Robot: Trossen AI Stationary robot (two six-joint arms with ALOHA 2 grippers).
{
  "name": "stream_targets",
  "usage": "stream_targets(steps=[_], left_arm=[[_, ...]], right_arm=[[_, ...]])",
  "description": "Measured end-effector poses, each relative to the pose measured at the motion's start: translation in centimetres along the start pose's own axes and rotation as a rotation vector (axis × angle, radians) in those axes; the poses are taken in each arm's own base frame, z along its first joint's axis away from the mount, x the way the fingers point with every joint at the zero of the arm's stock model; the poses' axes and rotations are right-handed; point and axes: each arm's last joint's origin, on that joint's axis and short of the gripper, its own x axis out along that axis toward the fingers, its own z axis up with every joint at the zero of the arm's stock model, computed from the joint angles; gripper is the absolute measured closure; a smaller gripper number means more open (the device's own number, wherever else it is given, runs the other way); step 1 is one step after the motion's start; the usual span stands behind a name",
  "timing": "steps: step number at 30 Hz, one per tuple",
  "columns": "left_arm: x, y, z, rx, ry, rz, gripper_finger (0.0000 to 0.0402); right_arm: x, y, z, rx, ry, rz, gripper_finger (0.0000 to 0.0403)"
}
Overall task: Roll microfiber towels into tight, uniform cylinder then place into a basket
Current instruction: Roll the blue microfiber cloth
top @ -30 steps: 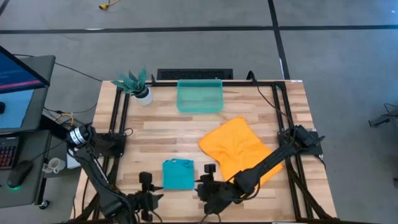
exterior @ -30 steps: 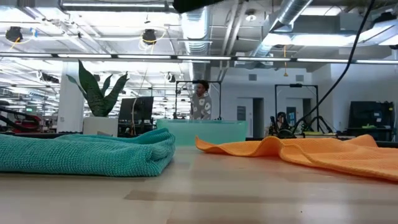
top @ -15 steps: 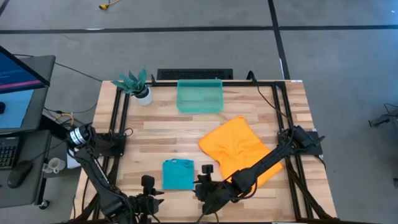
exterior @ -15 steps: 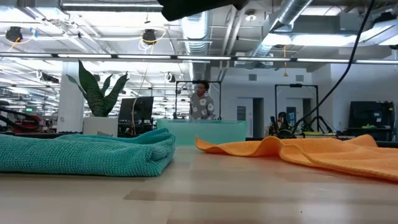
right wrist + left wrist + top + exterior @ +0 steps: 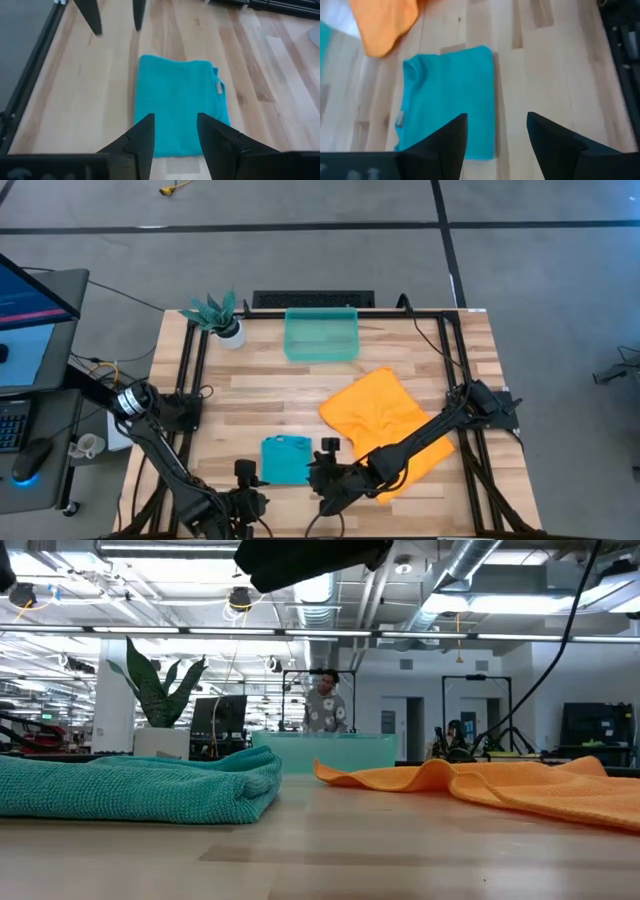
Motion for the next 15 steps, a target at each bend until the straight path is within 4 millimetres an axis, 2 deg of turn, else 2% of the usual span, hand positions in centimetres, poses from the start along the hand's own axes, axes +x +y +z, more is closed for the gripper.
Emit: stream_targets(steps=[3, 6, 15], left_arm=[[1.2, -1.2, -0.8, 0.078, 0.019, 0.018, 0.0201], [2.0, -1.8, -1.5, 0.076, 0.033, 0.037, 0.0200], [2.2, -1.5, -1.3, 0.086, -0.015, 0.103, 0.0200]], right_arm=[[-0.2, 0.6, -0.2, -0.007, -0.007, 0.014, 0.0232], [-0.4, 1.3, -0.8, -0.028, -0.004, 0.027, 0.0232], [0.9, 2.0, -3.1, 0.011, -0.085, 0.048, 0.0233]])
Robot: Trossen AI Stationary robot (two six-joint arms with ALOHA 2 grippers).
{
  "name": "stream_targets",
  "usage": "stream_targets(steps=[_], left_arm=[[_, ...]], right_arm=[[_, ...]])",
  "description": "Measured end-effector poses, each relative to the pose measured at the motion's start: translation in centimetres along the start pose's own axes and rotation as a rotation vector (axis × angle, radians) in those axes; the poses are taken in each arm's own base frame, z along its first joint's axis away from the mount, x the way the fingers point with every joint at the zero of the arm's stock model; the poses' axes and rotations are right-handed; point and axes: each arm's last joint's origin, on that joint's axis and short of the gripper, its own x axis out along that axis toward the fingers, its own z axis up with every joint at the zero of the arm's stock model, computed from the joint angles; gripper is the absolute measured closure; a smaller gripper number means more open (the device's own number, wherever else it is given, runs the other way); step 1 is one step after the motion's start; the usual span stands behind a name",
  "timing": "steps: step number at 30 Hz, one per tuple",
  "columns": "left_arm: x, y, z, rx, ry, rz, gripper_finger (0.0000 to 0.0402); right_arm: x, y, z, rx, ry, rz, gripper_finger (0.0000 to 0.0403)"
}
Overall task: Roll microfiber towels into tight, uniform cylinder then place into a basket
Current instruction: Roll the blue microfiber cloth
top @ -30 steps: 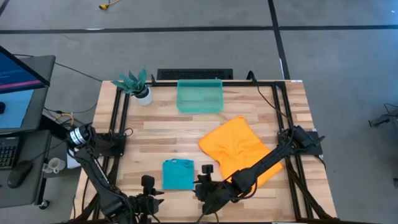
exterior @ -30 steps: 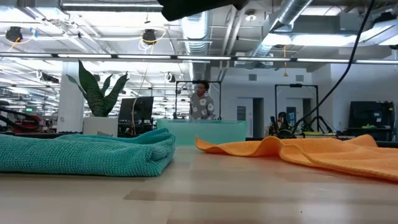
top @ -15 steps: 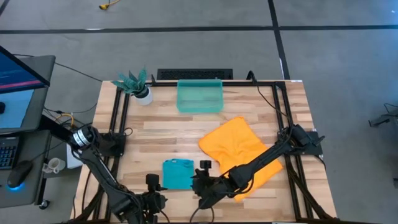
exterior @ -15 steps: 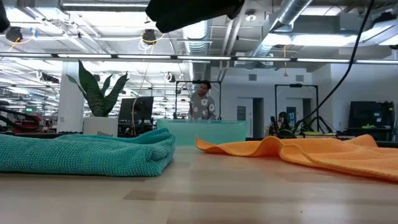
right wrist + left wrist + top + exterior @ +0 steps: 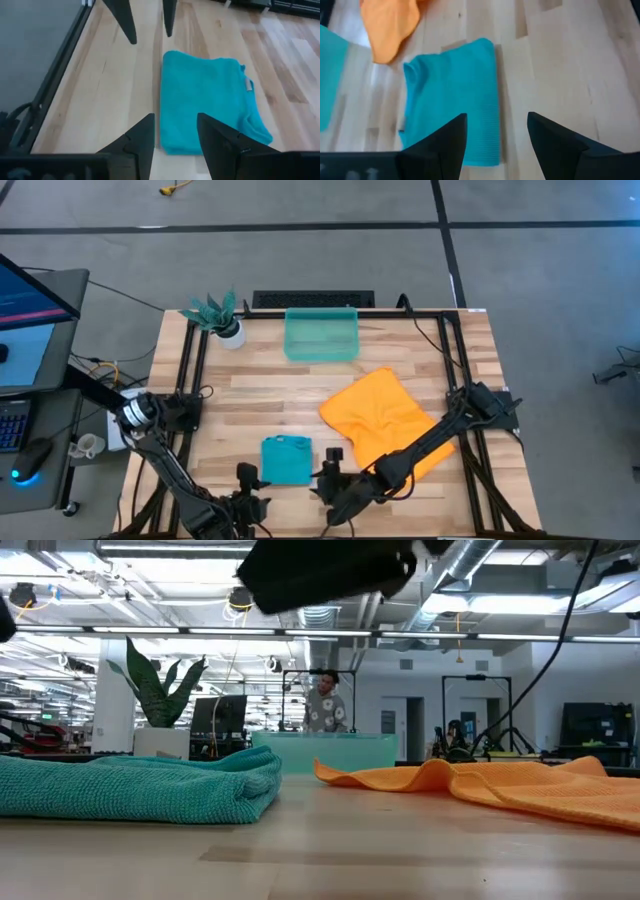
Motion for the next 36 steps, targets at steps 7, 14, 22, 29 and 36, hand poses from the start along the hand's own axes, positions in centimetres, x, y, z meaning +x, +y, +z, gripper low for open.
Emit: stream_targets(steps=[7, 14, 22, 29, 36], left_arm=[[1.1, 1.6, 0.4, -0.087, -0.017, 0.137, 0.0200], [2.6, 2.8, -1.7, -0.200, -0.002, 0.248, 0.0200], [4.0, 2.4, -2.7, -0.258, -0.037, 0.210, 0.0225], [4.1, 2.1, -2.7, -0.189, 0.019, 0.151, 0.0293], [4.0, 1.9, -2.6, -0.214, 0.012, 0.134, 0.0390]], right_arm=[[1.4, -1.2, -0.9, 0.086, -0.099, 0.042, 0.0234], [2.2, -2.1, -2.0, 0.138, -0.170, 0.093, 0.0259], [3.1, -2.2, -3.0, 0.189, -0.218, 0.097, 0.0304], [5.8, -1.8, -4.6, 0.182, -0.215, 0.112, 0.0340], [7.0, -1.5, -4.7, 0.184, -0.226, 0.130, 0.0382]])
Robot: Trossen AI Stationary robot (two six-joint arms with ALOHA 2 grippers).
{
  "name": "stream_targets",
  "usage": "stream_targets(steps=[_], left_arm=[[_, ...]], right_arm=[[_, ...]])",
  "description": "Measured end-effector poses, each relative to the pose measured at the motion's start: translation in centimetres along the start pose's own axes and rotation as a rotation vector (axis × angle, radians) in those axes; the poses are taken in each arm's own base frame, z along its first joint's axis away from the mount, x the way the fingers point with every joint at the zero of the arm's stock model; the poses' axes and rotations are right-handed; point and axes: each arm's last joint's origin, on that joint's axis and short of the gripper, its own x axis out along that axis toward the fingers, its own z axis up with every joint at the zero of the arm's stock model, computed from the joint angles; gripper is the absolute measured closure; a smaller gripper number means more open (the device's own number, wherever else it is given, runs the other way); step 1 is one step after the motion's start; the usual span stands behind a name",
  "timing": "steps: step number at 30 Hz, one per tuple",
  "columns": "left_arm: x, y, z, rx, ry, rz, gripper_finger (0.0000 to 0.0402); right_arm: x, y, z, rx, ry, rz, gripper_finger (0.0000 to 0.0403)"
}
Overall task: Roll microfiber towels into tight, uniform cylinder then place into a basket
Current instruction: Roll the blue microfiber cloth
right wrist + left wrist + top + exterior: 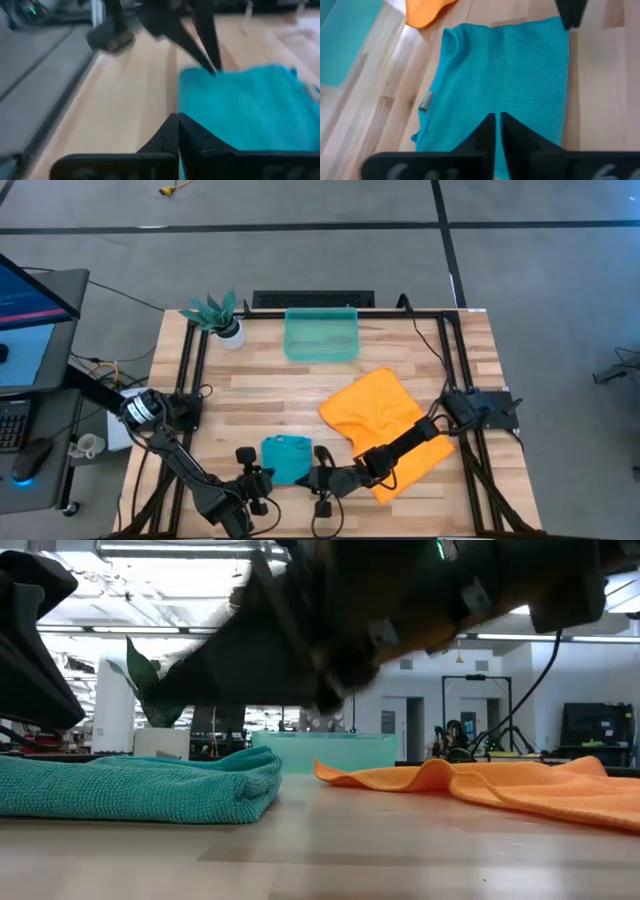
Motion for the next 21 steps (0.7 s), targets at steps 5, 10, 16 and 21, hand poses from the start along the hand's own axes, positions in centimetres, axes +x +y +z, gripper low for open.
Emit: stream_targets(steps=[5, 10, 16, 21], left_arm=[[0.0, -0.2, 0.1, -0.022, -0.009, -0.018, 0.0396], [0.4, -0.4, -0.4, -0.044, -0.019, -0.042, 0.0400], [1.9, -0.3, -2.7, -0.094, -0.011, -0.081, 0.0401], [2.4, -0.1, -3.3, -0.139, 0.026, -0.104, 0.0401]], right_arm=[[0.4, -0.6, -0.9, 0.012, 0.047, -0.021, 0.0395], [0.6, -1.3, -1.3, 0.049, 0.092, -0.045, 0.0383], [0.6, -1.4, -1.8, 0.043, 0.138, -0.036, 0.0394], [0.6, -1.9, -2.1, 0.087, 0.197, -0.036, 0.0394]])
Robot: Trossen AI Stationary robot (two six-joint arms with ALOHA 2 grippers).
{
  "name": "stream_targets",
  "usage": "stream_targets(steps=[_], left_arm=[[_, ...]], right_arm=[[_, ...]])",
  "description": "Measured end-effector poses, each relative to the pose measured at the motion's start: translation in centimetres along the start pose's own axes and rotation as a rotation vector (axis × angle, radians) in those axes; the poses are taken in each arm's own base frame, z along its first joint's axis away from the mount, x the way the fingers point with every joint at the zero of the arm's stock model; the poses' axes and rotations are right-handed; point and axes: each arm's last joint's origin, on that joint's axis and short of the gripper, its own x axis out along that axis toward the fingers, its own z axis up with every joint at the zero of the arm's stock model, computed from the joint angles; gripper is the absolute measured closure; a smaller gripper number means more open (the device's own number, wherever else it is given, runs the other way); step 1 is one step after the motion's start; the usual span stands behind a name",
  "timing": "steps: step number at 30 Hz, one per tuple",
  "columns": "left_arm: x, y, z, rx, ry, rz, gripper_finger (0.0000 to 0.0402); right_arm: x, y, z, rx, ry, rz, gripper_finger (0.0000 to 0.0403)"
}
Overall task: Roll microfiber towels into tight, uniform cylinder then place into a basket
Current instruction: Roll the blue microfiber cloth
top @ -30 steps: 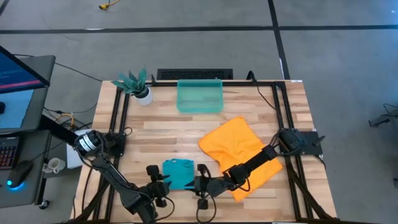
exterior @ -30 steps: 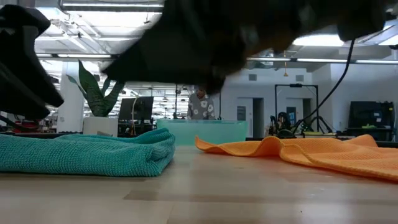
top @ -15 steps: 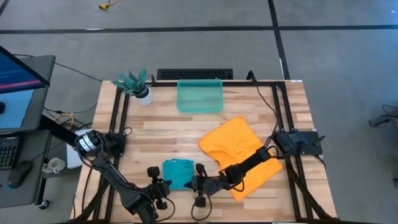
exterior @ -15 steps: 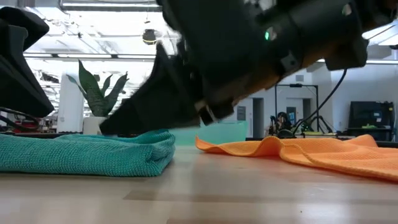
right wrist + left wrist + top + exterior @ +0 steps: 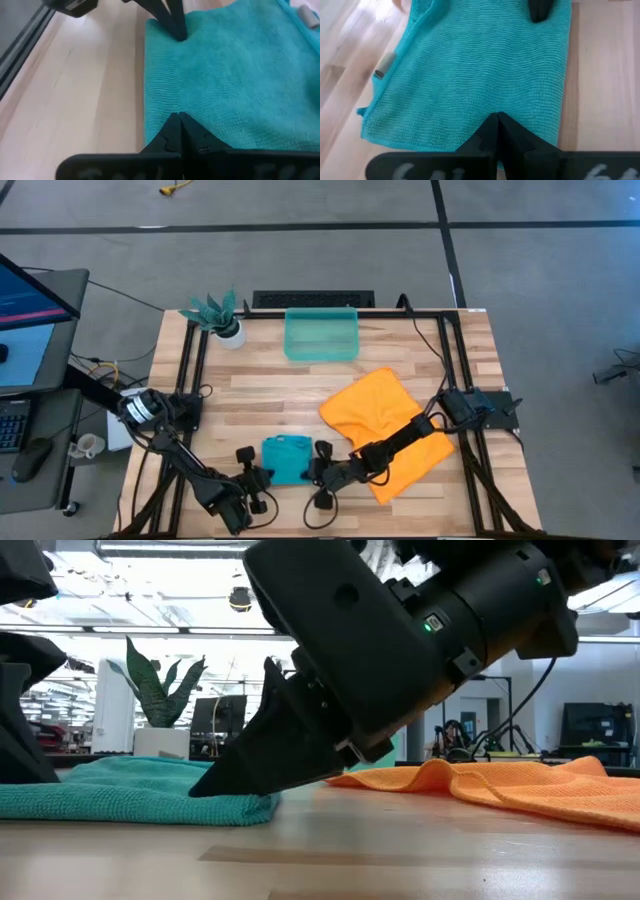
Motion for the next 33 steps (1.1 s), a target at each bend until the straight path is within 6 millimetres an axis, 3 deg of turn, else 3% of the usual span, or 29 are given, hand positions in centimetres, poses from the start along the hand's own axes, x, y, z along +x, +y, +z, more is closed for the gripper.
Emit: stream_targets(steps=[16, 27, 33], left_arm=[[-1.2, 0.0, 1.0, 0.046, -0.030, -0.004, 0.0401], [-6.0, 1.2, 2.4, 0.055, -0.162, -0.055, 0.0401], [-7.6, 1.7, 3.1, 0.122, -0.213, -0.083, 0.0401]], right_arm=[[0.1, -0.5, 0.1, 0.021, 0.028, 0.024, 0.0386], [0.2, -0.4, 0.1, 0.027, 0.018, 0.054, 0.0383], [0.2, -0.4, 0.1, 0.029, 0.016, 0.064, 0.0352]])
